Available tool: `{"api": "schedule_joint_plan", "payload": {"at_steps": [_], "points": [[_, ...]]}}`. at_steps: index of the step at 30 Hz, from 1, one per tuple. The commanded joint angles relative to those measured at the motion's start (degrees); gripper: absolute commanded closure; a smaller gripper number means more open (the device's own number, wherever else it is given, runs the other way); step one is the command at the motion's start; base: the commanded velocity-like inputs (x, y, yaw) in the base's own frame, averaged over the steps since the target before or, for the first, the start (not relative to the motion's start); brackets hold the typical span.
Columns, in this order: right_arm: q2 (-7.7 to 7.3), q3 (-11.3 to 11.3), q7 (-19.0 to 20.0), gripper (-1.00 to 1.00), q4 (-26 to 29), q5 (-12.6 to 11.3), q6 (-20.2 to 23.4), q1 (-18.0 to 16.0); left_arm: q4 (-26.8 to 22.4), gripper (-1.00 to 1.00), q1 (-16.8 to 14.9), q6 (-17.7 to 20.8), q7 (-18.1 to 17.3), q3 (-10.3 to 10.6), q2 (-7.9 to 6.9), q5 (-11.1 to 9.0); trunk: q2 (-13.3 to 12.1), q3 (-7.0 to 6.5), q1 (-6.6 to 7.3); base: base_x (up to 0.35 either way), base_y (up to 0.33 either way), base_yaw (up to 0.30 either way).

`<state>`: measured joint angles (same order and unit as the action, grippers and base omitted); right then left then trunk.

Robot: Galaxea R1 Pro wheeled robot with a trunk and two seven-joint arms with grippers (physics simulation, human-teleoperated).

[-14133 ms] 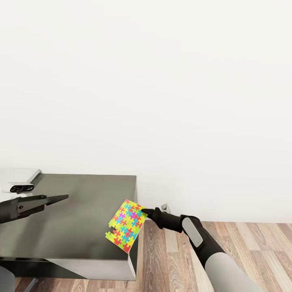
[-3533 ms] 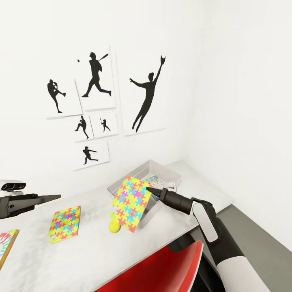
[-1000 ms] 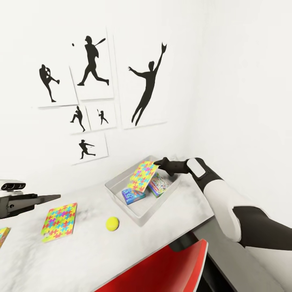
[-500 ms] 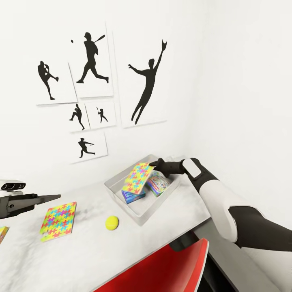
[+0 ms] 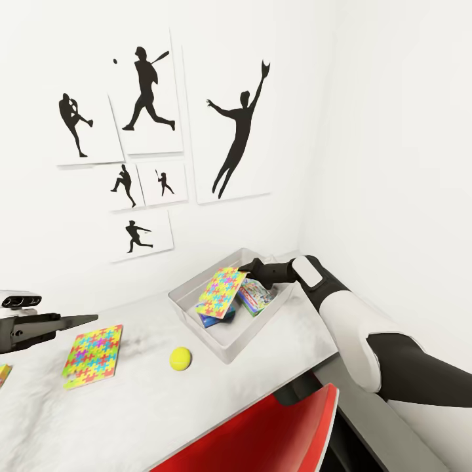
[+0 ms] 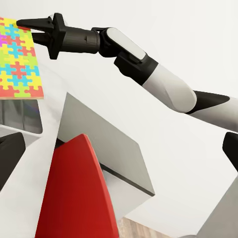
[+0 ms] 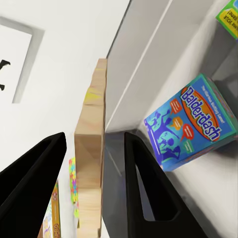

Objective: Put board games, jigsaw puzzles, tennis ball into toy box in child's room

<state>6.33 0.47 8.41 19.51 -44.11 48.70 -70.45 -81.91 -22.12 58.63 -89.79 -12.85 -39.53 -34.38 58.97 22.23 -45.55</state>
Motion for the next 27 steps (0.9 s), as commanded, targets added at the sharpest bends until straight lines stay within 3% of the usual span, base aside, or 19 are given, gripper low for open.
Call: {"api": "schedule_joint_plan", "payload": {"at_steps": [1, 22, 23, 27], "points": [[0.00, 0.06, 0.39, 1.00, 0.01, 0.50, 0.16, -0.04, -0.01, -1.00, -0.05, 0.61, -0.21, 0.02, -0.02, 0.01, 0.05, 0.07, 0.00, 0.000, 0.000, 0.000], [-0.06, -0.03, 0.46, 1.00, 0.01, 0.51, 0.01, -0.04, -0.01, -1.00, -0.03, 0.61, -0.21, 0.02, -0.02, 0.01, 0.85, 0.43, -0.44, 0.000, 0.000, 0.000], [-0.05, -0.03, 0.47, -1.00, 0.01, 0.51, 0.01, -0.04, -0.01, -1.00, -0.03, 0.61, -0.21, 0.02, -0.02, 0.01, 0.85, 0.43, -0.44, 0.000, 0.000, 0.000], [-0.03, -0.03, 0.47, -1.00, 0.01, 0.51, -0.16, -0.04, -0.01, -1.00, -0.07, 0.61, -0.21, 0.02, -0.02, 0.01, 0.85, 0.43, -0.44, 0.000, 0.000, 0.000]]}}
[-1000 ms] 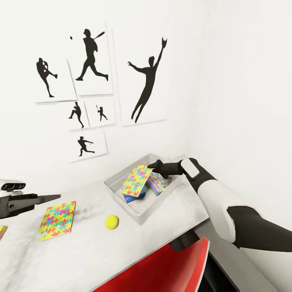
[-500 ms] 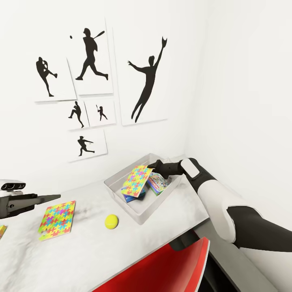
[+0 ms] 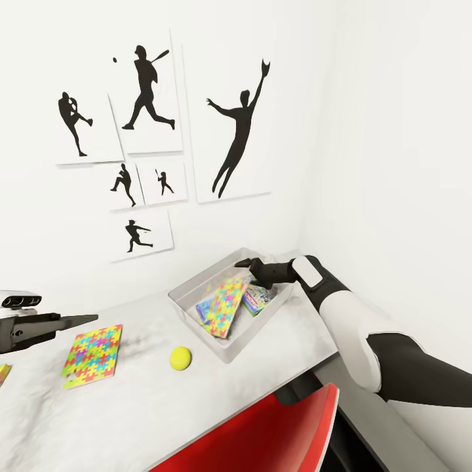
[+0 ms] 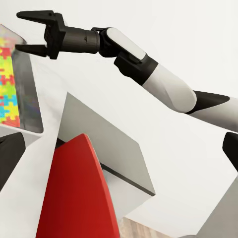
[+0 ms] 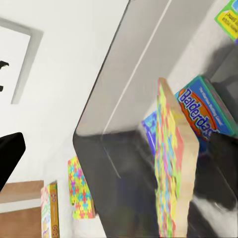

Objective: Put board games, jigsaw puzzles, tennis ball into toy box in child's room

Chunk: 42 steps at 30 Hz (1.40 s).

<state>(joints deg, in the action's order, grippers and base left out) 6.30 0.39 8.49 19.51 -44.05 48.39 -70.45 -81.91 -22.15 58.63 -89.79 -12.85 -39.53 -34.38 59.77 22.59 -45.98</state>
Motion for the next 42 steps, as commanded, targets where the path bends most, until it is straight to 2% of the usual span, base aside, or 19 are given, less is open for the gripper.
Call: {"api": "schedule_joint_plan", "payload": {"at_steps": [1, 16, 24, 32, 39, 42], "points": [[-0.02, 0.05, 0.38, -1.00, 0.00, 0.46, 0.11, -0.04, -0.01, -1.00, -0.02, 0.61, -0.21, 0.02, -0.04, 0.01, 0.05, 0.07, 0.00, 0.000, 0.000, 0.000], [-0.31, 0.05, 0.55, -1.00, 0.08, 0.46, 0.10, 0.04, -0.01, -1.00, -0.01, 0.61, -0.21, 0.02, -0.02, 0.01, 0.05, 0.07, 0.00, 0.000, 0.000, 0.000], [-0.78, -0.22, 1.23, -1.00, 2.40, 0.54, 0.29, 0.10, -0.01, -1.00, -0.02, 0.61, -0.21, 0.03, -0.02, 0.01, 0.05, 0.07, 0.00, 0.000, 0.000, 0.000], [-1.09, -0.46, 3.43, -1.00, 14.90, 0.46, 1.67, 1.67, 0.05, -1.00, 0.00, 0.61, -0.21, 0.02, -0.06, 0.01, 0.05, -0.16, 0.00, -0.103, 0.025, 0.000], [-1.56, -0.31, 10.09, -1.00, 29.45, 0.62, 5.54, 10.50, 0.08, -1.00, -0.04, 0.61, -0.21, 0.02, -0.05, 0.01, 0.05, -0.76, 0.00, -0.041, 0.015, 0.000], [-2.64, -0.34, 13.37, -1.00, 36.91, 0.58, 6.09, 15.31, 0.08, -1.00, -0.01, 0.55, -0.21, 0.02, -0.03, 0.01, 0.05, -1.03, 0.00, -0.006, 0.002, 0.000]]}}
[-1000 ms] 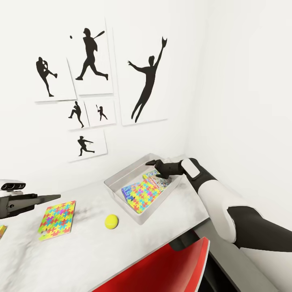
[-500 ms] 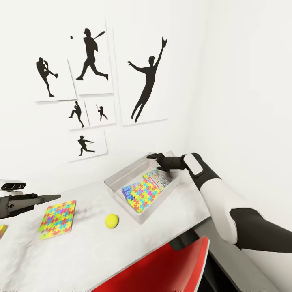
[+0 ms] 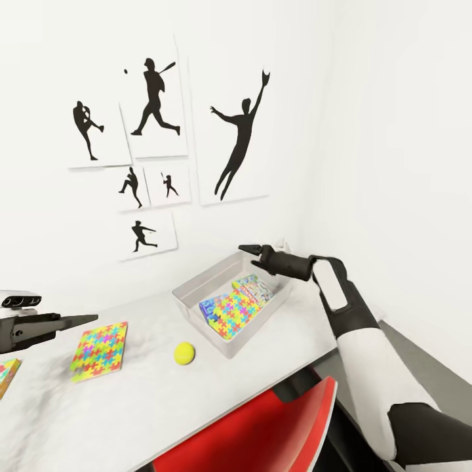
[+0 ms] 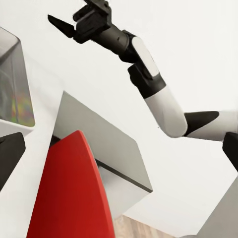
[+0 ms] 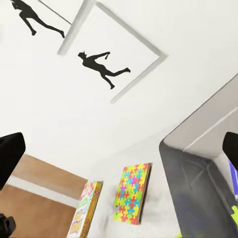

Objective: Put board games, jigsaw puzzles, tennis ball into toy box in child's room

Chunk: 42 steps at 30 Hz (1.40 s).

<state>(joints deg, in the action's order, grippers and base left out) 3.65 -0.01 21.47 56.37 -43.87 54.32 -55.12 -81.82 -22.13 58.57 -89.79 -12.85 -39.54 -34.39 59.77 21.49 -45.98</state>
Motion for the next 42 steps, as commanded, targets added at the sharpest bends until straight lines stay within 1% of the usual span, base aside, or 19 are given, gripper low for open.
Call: {"api": "schedule_joint_plan", "payload": {"at_steps": [1, 3, 4, 6, 7, 9, 10, 12, 13, 15, 16, 19, 21, 24, 25, 29, 35, 39, 42], "points": [[-0.65, 0.02, 1.74, -1.00, 2.76, 0.39, 0.27, 2.03, 0.00, -1.00, -0.03, 0.60, -0.21, 0.02, -0.02, 0.02, 0.04, -0.03, -0.01, -0.003, 0.001, 0.000], [-1.27, -0.02, 3.34, -1.00, 5.43, 0.38, 0.30, 4.20, 0.00, -1.00, -0.06, 0.59, -0.21, 0.02, -0.02, 0.02, 0.04, -0.22, -0.01, -0.002, 0.001, 0.000], [-1.86, -0.04, 5.22, -1.00, 8.24, 0.41, 0.30, 6.50, 0.00, -1.00, -0.05, 0.59, -0.21, 0.02, -0.02, 0.02, 0.04, -0.31, -0.01, -0.001, 0.000, 0.000], [-2.43, -0.05, 7.39, -1.00, 11.19, 0.44, 0.27, 8.95, 0.00, -1.00, -0.04, 0.59, -0.21, 0.02, -0.02, 0.02, 0.04, -0.50, -0.01, -0.003, 0.000, 0.000], [-2.97, -0.06, 9.71, -1.00, 14.28, 0.54, 0.17, 11.56, 0.00, -1.00, -0.03, 0.58, -0.21, 0.02, -0.02, 0.02, 0.04, -0.59, -0.01, -0.035, 0.016, 0.000], [-3.47, -0.02, 12.01, -1.00, 17.40, 0.72, -0.02, 14.34, 0.00, -1.00, -0.04, 0.58, -0.21, 0.02, -0.02, 0.02, 0.04, -0.78, -0.01, -0.059, 0.039, 0.000], [-3.90, 0.04, 14.10, -1.00, 20.38, 0.89, -0.22, 17.18, 0.00, -1.00, -0.04, 0.58, -0.21, 0.02, -0.02, 0.02, 0.04, -0.88, -0.01, -0.092, 0.070, 0.000], [-4.22, 0.11, 15.84, -1.00, 23.05, 1.02, -0.46, 19.91, 0.00, -1.00, -0.04, 0.58, -0.21, 0.02, -0.01, 0.02, 0.04, -1.04, -0.01, -0.101, 0.076, 0.000], [-4.42, 0.19, 17.14, -1.00, 25.22, 1.10, -0.81, 22.46, 0.00, -1.00, -0.07, 0.58, -0.21, 0.02, -0.01, 0.02, 0.04, -1.09, -0.01, -0.081, 0.053, 0.000], [-4.56, 0.25, 18.07, -1.00, 26.76, 1.15, -1.33, 24.71, 0.00, -1.00, -0.05, 0.58, -0.21, 0.02, -0.01, 0.02, 0.04, -1.16, -0.01, -0.058, 0.038, 0.000], [-4.64, 0.27, 18.72, -1.00, 27.78, 1.19, -2.06, 26.58, 0.00, -1.00, -0.06, 0.58, -0.21, 0.02, -0.01, 0.02, 0.04, -1.17, -0.01, -0.033, 0.022, 0.000], [-4.71, 0.26, 19.43, -1.00, 28.64, 1.22, -3.43, 28.77, 0.00, -1.00, -0.06, 0.58, -0.21, 0.02, 0.00, 0.02, 0.04, -1.21, -0.01, -0.022, 0.014, 0.000], [-4.78, 0.25, 19.95, -1.00, 29.12, 1.23, -5.20, 30.67, 0.00, -1.00, -0.04, 0.55, -0.21, 0.02, 0.04, 0.04, 0.04, -1.22, -0.01, -0.009, 0.006, 0.000], [-4.83, 0.28, 20.38, -1.00, 29.31, 1.25, -6.00, 31.82, 0.00, -1.00, -0.06, 0.52, -0.21, 0.02, 0.06, 0.07, 0.04, -1.23, -0.01, -0.005, 0.003, 0.000], [-4.91, 0.31, 20.90, -1.00, 29.39, 1.25, -6.31, 32.57, 0.00, -1.00, -0.05, 0.51, -0.21, 0.02, 0.06, 0.09, 0.04, -1.23, -0.01, -0.002, 0.001, 0.000], [-5.19, 0.34, 22.61, -1.00, 29.79, 1.25, -6.66, 33.53, 0.00, -1.00, -0.03, 0.50, -0.21, 0.02, 0.07, 0.10, 0.04, -1.24, -0.01, -0.001, 0.001, 0.000], [-5.19, 0.34, 22.61, -1.00, 29.79, 1.25, -6.66, 33.53, 0.00, -1.00, -0.03, 0.50, -0.21, 0.02, 0.07, 0.10, 0.04, -1.24, -0.01, 0.000, 0.000, 0.000], [-5.58, 0.36, 24.72, -1.00, 30.78, 1.32, -7.05, 34.07, 0.00, -1.00, -0.05, 0.49, -0.21, 0.07, 0.07, 0.11, 0.04, -1.32, -0.01, -0.036, 0.028, 0.014], [-5.77, 0.34, 25.26, -1.00, 31.01, 1.38, -8.25, 34.20, 0.00, -1.00, -0.03, 0.46, -0.21, 0.09, 0.19, 0.11, 0.04, -1.50, -0.01, -0.073, 0.046, 0.050]]}}
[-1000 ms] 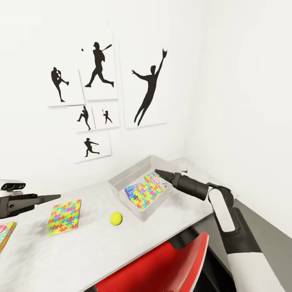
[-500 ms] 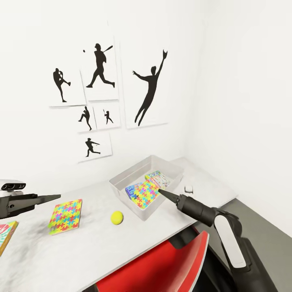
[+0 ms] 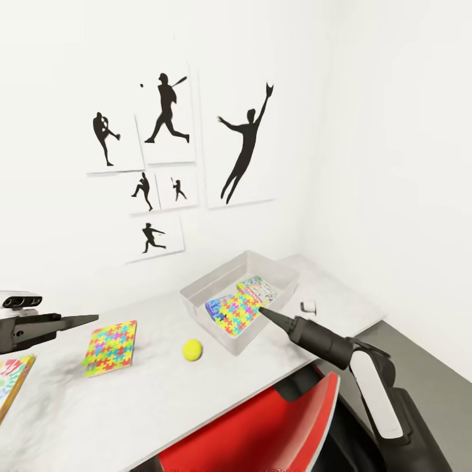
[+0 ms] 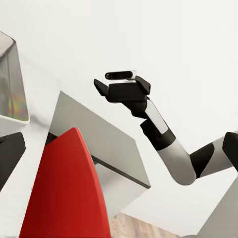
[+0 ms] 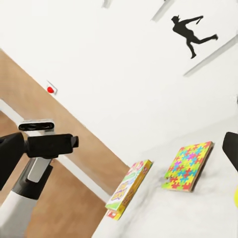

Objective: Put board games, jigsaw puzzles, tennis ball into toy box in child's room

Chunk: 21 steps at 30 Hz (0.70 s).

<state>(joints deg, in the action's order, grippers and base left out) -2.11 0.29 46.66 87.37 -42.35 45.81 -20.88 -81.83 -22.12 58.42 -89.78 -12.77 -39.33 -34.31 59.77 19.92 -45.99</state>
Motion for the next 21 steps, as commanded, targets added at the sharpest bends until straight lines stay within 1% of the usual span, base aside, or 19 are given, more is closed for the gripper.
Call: {"api": "schedule_joint_plan", "payload": {"at_steps": [1, 5, 6, 12, 21], "points": [[-0.04, 0.04, 0.14, -1.00, 0.03, -0.15, -0.19, -0.02, 0.00, -1.00, -0.04, 0.60, -0.22, 0.02, 0.01, 0.03, 0.05, 0.02, 0.00, -0.082, 0.029, 0.052], [-0.28, 0.02, 0.34, -1.00, 0.05, -0.12, -1.78, 0.06, 0.00, -1.00, -0.04, 0.57, -0.22, 0.03, 0.06, 0.03, 0.05, -0.09, 0.00, -0.060, 0.015, 0.027], [-0.65, -0.03, 0.41, -1.00, 0.12, -0.10, -2.37, 0.12, 0.00, -1.00, -0.03, 0.56, -0.22, 0.03, 0.06, 0.03, 0.05, -0.09, 0.00, -0.014, 0.003, 0.006], [-0.98, -0.17, 0.44, -1.00, 0.01, -0.10, -2.67, 0.14, 0.00, -1.00, -0.04, 0.55, -0.22, 0.03, 0.06, 0.03, 0.05, -0.11, 0.00, -0.006, 0.001, 0.002], [-1.05, -0.20, 0.37, -1.00, -0.24, -0.10, -2.80, 0.14, 0.00, -1.00, -0.04, 0.52, -0.22, 0.03, 0.07, 0.03, 0.05, -0.11, 0.00, -0.012, 0.000, 0.000]]}}
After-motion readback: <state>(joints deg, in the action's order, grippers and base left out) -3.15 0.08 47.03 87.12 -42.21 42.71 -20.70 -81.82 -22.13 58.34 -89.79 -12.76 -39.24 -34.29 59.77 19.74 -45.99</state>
